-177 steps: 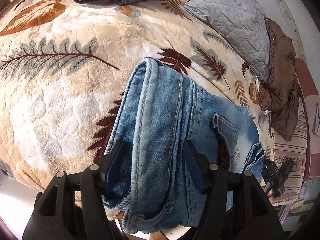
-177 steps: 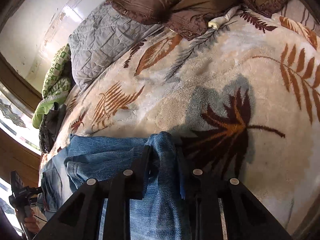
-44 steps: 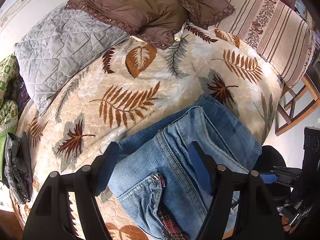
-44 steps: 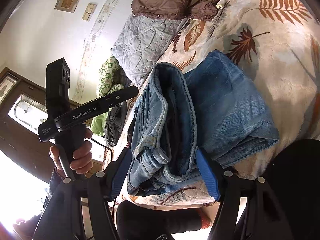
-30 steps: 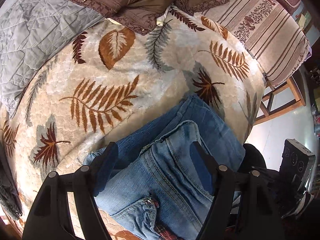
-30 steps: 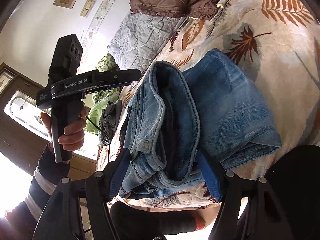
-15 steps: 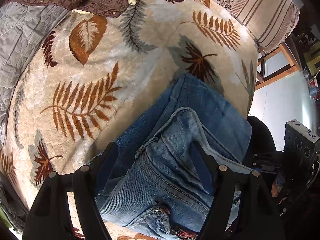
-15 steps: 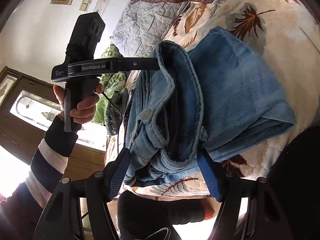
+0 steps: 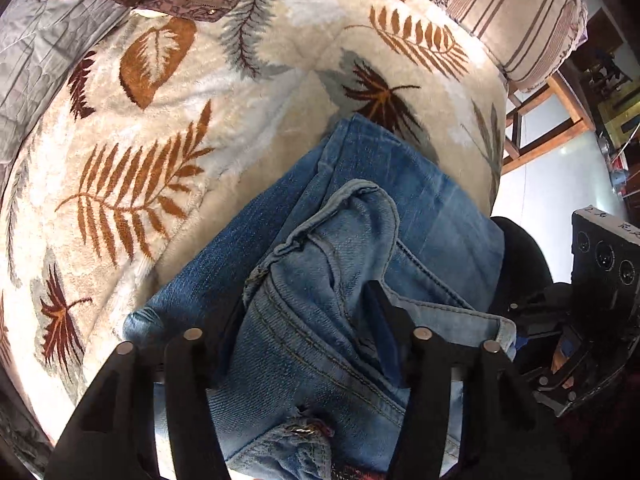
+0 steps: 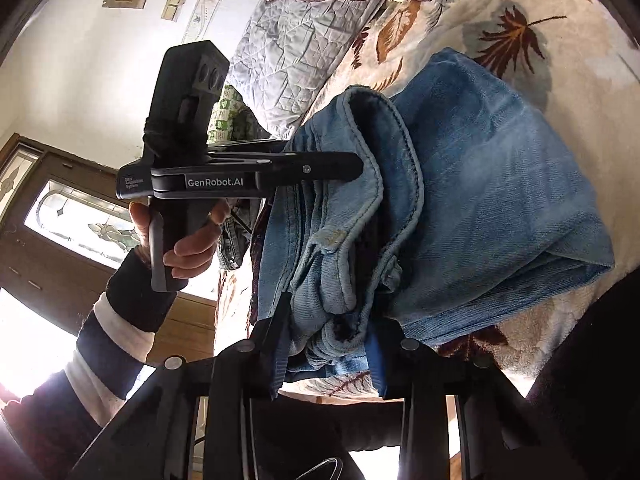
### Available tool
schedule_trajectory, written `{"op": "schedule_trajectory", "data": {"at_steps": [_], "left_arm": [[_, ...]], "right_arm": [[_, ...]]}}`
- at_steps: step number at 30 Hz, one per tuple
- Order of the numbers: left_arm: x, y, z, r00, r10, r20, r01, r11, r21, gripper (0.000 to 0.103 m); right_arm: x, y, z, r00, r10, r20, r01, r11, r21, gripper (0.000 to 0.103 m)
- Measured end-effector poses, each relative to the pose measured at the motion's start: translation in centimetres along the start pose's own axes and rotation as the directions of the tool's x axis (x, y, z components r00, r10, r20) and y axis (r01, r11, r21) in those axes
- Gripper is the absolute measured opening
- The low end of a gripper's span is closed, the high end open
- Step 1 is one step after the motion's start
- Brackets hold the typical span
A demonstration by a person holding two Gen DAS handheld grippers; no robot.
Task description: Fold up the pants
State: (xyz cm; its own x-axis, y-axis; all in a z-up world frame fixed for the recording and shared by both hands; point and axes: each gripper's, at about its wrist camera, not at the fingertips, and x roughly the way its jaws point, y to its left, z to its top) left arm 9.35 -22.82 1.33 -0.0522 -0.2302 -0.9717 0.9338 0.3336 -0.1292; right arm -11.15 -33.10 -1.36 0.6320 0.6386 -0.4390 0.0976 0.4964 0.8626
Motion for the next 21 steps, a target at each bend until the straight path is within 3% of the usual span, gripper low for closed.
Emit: {"op": "schedule_trajectory", "data": {"at_steps": [6,10,15,18,21], "left_arm": [[-5.8,-1.3,-1.0,0.991,-0.028,0.132,0.031,0.999,-0.024,0.045],[-6.9,-2.3,1.3,0.982,-0.028,0.189,0.041,0.997,-0.066,0.045],[-2.4,-3.0,5.3,0.993,-0.008,0.114,0.024,0.990,-0.136,0.045],[0.7,-3.9,6.9,0.998,0.049,0.043,-0.042,0.989,-0.140,0.051],[2.4,-4.6,7.4,0.993,0.116,0.024,-0.112,0.985,-0.129,0.059]], "right_arm": [[-2.6,3.2,0.1,0.997,0.060,0.057,-0.052,0.989,-0.138,0.030],[-5.6,2.8,1.2,0.987,0.064,0.146,-0.044,0.990,-0.137,0.030],[-6.7,-1.4,2.8,0.985,-0.032,0.167,0.038,0.999,-0.031,0.029],[-6.5,-3.5,2.9,0.985,-0.066,0.157,0.065,0.998,0.012,0.029],[-6.4,-5.4,2.8,0.986,-0.084,0.142,0.078,0.996,0.052,0.029]]}}
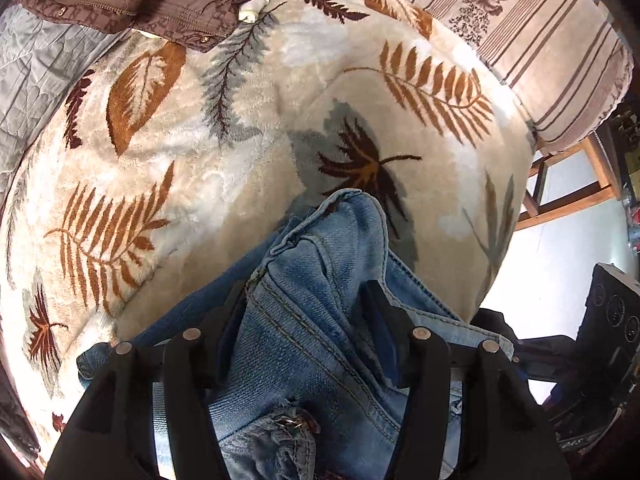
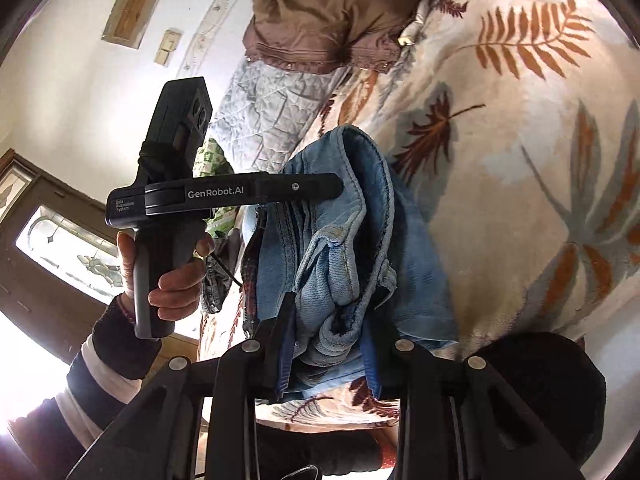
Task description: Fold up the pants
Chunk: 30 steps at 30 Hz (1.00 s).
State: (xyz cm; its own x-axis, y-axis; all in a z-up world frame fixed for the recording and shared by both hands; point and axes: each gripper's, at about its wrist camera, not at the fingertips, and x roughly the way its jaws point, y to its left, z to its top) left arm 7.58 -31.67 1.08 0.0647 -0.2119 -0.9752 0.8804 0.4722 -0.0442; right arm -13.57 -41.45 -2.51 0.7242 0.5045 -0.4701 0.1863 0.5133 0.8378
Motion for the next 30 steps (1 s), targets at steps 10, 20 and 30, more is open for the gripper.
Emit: {"op": "schedule_trajectory", "data": {"at_steps": [10,20,30], "left_arm": [[-2.2,2.3,-1.0,0.995,-0.073,0.067,0.083,0.982,-0.169,0.062],[-7.8,13.0,-12.2,0.932,-0.165,0.324,0.327,0.769,-0.549,0.068],[-3.2,16.1,-18.8,0.824,-0.292,0.485,0.565,0.478,-0.673,0.068]], "right_arm": [[-0.1,-0.8,-0.4,1.000,0.001,-0.017,-0.001,1.000,0.027,0.038],[-5.1,0.9,2.8,0.990,-0.043,0.131,0.043,0.999,0.010,0.044],[5.5,3.8,9.9,0.994,-0.106,-0.018,0.105,0.993,-0.058,0.047]]}}
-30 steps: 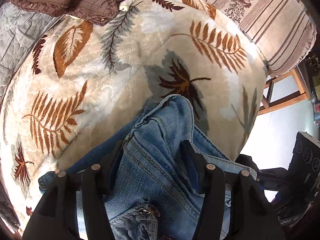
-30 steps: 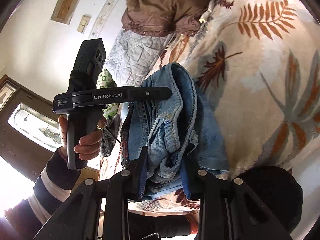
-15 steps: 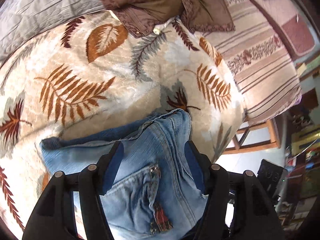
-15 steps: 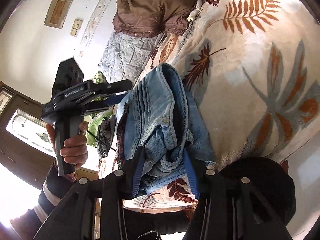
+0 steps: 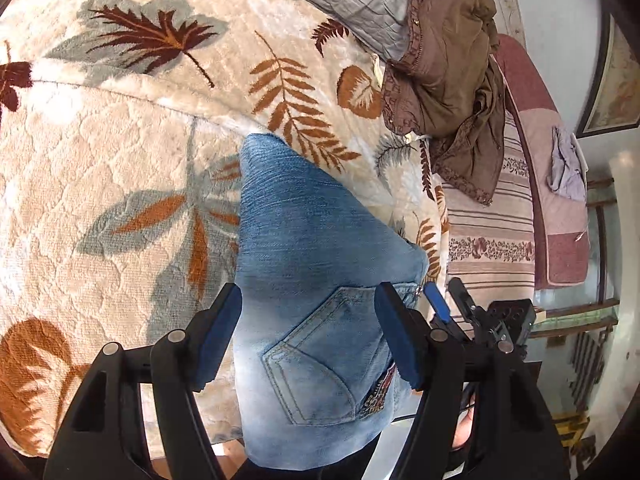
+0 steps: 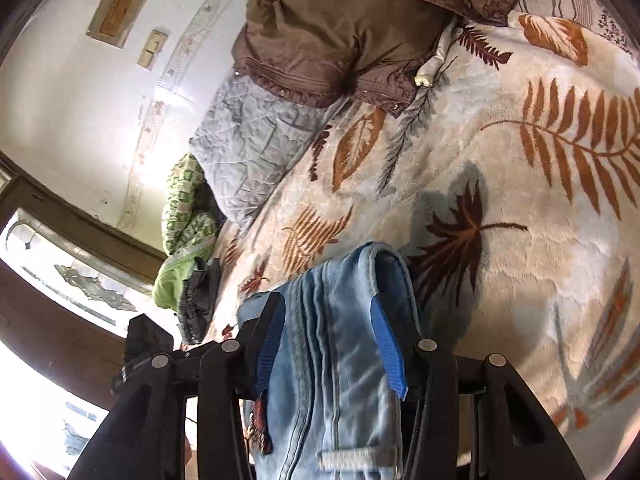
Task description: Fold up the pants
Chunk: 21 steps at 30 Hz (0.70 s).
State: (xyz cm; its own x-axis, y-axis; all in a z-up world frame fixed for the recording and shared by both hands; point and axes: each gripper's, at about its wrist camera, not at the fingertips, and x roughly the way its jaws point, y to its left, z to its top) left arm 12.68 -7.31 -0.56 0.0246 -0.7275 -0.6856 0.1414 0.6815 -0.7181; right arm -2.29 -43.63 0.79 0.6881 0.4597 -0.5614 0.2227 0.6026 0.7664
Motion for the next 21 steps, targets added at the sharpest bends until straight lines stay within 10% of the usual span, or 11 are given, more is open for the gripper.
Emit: {"op": "schedule_trajectory", "data": {"at_steps": [3,5,9,13,15,19,21], "left_arm": [[1.2,-1.2,0.8,1.000,0.023,0.017,-0.023,1.000,0.020,0.068],[2.0,-1.8,1.3,0.998,0.068,0.018,-0.069,0.997,0.020,0.061],[1.5,-2.5,1.8,0.994,0.098,0.054,-0.099,0.995,0.013,0.042],[2.5,-1.7,2.2,0.990,0.128,0.054,-0.127,0.991,-0.032,0.041],[2.3,-1.8,2.1,0.991,0.123,0.060,-0.121,0.992,-0.033,0.041],[1.1,-2.0,1.9,0.994,0.084,0.074,-0.084,0.996,-0.003,0.043],[1.1,-1.8,1.7,0.998,0.037,0.056,-0.038,0.999,0.001,0.062]], "right_arm": [[2.9,-0.5,0.6,0.997,-0.001,-0.072,0.002,1.000,0.021,0.047],[3.4,0.2,1.0,0.997,0.005,-0.075,-0.007,0.999,-0.038,0.003],[-0.4,3.3,2.1,0.998,0.032,0.057,-0.020,0.981,-0.195,0.000],[-0.2,1.5,3.4,0.995,-0.082,0.049,0.090,0.979,-0.184,0.000],[0.7,0.2,3.3,0.999,-0.007,-0.039,0.002,0.992,-0.123,0.000],[0.9,-1.6,2.9,0.993,0.112,-0.041,-0.112,0.994,-0.004,0.028],[1.4,-2.0,2.7,0.990,0.136,-0.041,-0.135,0.990,0.027,0.042]]}}
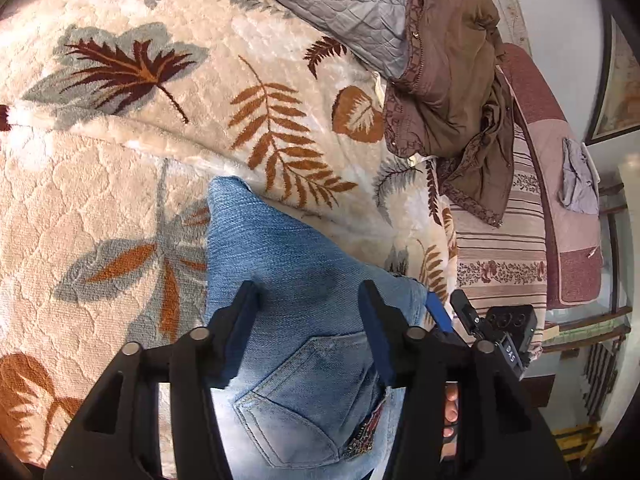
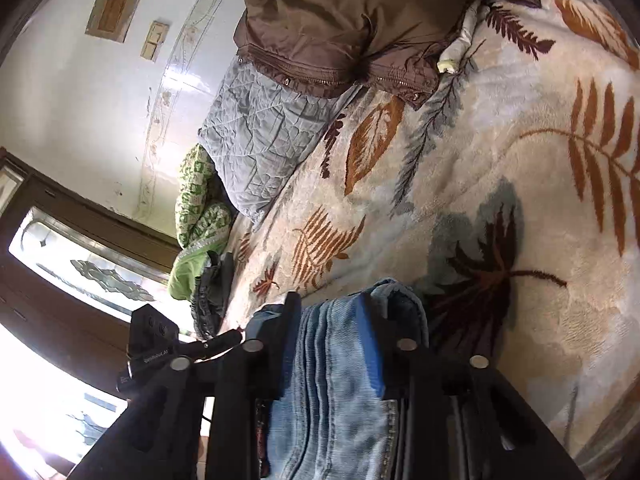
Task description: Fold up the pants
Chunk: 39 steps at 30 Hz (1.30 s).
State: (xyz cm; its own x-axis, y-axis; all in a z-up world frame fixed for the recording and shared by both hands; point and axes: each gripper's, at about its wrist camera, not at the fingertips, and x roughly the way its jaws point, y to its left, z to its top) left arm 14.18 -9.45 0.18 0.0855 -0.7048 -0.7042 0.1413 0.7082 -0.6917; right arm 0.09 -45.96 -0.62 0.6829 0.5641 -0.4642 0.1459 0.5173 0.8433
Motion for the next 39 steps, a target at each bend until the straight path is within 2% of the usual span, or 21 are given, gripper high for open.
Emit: {"op": "schedule_trajectory", "data": {"at_steps": [2,3,5,6,7,9,11,12,13,16,17,21,23,26,28,30,31,34,36,37,39], "left_arm": [[0.4,0.3,-0.2,1.000,-0.010,-0.014,0.010,1.000,-0.007,0.066],[0.6,0.4,-0.4,1.000,-0.008,-0.019,0.008,1.000,-0.012,0.066],[0.5,0.3,-0.7,1.000,-0.021,-0.012,0.021,1.000,-0.001,0.066],[0.3,0.3,-0.8,1.000,-0.029,-0.007,0.029,1.000,0.005,0.068],[0.3,0.2,-0.7,0.999,-0.037,-0.006,0.037,0.999,0.009,0.070],[0.7,0.2,-0.5,0.999,-0.034,-0.003,0.034,0.999,0.013,0.075],[1.4,0.0,-0.3,1.000,-0.028,-0.014,0.028,1.000,0.004,0.074],[1.5,-0.2,-0.3,1.000,-0.020,-0.008,0.020,1.000,0.000,0.071],[1.2,-0.7,-0.4,1.000,-0.011,0.008,0.011,1.000,0.007,0.063],[0.0,-2.4,-0.4,0.997,0.038,0.063,-0.043,0.996,0.082,0.047],[0.1,-2.8,-0.4,0.995,0.069,0.069,-0.077,0.991,0.107,0.036],[3.4,-2.2,-0.2,0.983,0.183,0.008,-0.183,0.976,0.119,0.032],[4.5,-2.3,-0.5,0.975,0.221,0.019,-0.222,0.964,0.145,0.032],[5.1,-2.9,-0.5,0.962,0.268,0.045,-0.272,0.945,0.183,0.033],[5.0,-2.9,-0.4,0.961,0.275,0.042,-0.278,0.943,0.185,0.033],[3.9,-2.8,-0.5,0.966,0.257,0.027,-0.258,0.951,0.170,0.033],[3.1,-2.7,-0.9,0.970,0.240,0.021,-0.241,0.957,0.161,0.032],[0.7,-2.2,-2.9,0.982,0.184,-0.029,-0.178,0.973,0.145,0.037],[-0.8,-1.4,-5.1,0.990,0.127,-0.061,-0.119,0.986,0.118,0.051],[-1.4,-1.1,-6.4,0.993,0.098,-0.072,-0.090,0.990,0.105,0.054],[-2.0,-0.7,-8.8,0.995,0.035,-0.092,-0.029,0.997,0.075,0.061]], "right_arm": [[0.4,0.5,-0.1,0.996,-0.090,0.009,0.090,0.994,-0.055,0.040],[0.0,0.9,-0.1,0.992,-0.121,0.039,0.123,0.989,-0.079,0.038],[-1.3,1.5,0.0,0.981,-0.148,0.124,0.162,0.981,-0.104,0.041],[-1.6,1.4,0.2,0.979,-0.160,0.127,0.174,0.978,-0.111,0.044],[-1.4,1.1,0.3,0.982,-0.161,0.102,0.171,0.980,-0.101,0.050],[-0.2,0.1,0.2,0.988,-0.153,0.016,0.154,0.986,-0.064,0.051],[1.3,-0.4,-0.1,0.991,-0.124,-0.054,0.121,0.991,-0.057,0.049],[1.9,-0.2,-0.2,0.993,-0.090,-0.076,0.086,0.994,-0.065,0.041],[2.0,0.3,-0.2,0.996,-0.054,-0.074,0.048,0.996,-0.074,0.004],[0.2,3.1,0.3,0.999,-0.021,0.042,0.029,0.982,-0.186,0.004],[-0.1,3.3,0.5,0.997,-0.039,0.068,0.053,0.977,-0.206,0.004],[2.5,-0.7,0.7,0.980,-0.201,0.003,0.199,0.966,-0.163,0.004],[3.7,-2.8,0.2,0.975,-0.222,-0.033,0.216,0.969,-0.124,0.005],[3.8,-3.7,0.1,0.975,-0.220,-0.020,0.217,0.970,-0.107,0.008],[3.9,-3.9,0.4,0.975,-0.222,-0.031,0.218,0.971,-0.093,0.010],[3.0,-3.4,0.5,0.974,-0.224,-0.031,0.220,0.971,-0.088,0.015],[2.3,-2.9,0.5,0.976,-0.215,-0.028,0.212,0.974,-0.083,0.024],[-0.6,-2.2,-0.7,0.988,-0.145,-0.051,0.142,0.988,-0.052,0.034],[-2.4,-2.2,-2.3,0.989,-0.136,-0.066,0.133,0.990,-0.037,0.044],[-3.1,-2.4,-3.2,0.986,-0.145,-0.077,0.143,0.989,-0.033,0.048],[-3.8,-2.7,-5.1,0.986,-0.130,-0.105,0.130,0.991,-0.006,0.049]]}}
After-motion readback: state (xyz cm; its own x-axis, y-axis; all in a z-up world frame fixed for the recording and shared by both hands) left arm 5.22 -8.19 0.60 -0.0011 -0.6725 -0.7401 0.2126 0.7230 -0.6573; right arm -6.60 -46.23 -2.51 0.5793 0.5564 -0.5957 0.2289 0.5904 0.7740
